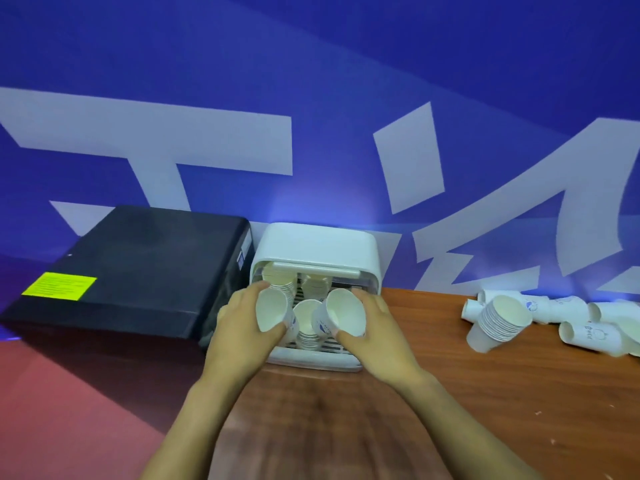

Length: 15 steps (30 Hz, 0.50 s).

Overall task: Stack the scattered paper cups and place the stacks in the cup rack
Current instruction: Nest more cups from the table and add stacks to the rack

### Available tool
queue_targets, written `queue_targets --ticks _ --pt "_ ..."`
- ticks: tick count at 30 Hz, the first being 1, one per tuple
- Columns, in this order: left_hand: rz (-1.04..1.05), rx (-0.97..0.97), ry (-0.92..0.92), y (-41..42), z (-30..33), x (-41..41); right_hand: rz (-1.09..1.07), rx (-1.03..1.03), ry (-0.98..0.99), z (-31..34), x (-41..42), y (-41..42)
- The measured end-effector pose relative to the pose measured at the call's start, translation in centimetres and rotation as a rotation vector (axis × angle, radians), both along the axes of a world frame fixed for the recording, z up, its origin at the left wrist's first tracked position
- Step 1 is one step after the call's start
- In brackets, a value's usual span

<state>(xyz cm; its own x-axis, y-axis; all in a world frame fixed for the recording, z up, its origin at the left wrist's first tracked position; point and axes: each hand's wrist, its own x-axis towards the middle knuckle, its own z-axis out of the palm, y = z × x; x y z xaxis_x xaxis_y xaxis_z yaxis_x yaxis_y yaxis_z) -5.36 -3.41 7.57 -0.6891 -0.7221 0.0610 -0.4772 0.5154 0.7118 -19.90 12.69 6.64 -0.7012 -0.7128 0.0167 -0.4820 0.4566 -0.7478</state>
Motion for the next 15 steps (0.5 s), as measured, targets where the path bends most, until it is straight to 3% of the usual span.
queue_targets --ticks 8,15 --pt "0.033 -0.031 0.040 -3.5 -1.0 -1.2 -0.031 0.037 0.032 -1.0 0.5 -3.8" --pt "-0.038 -0.039 -0.143 -4.1 -3.4 -2.6 -0.005 0.180 0.023 -3.6 0.3 -5.2"
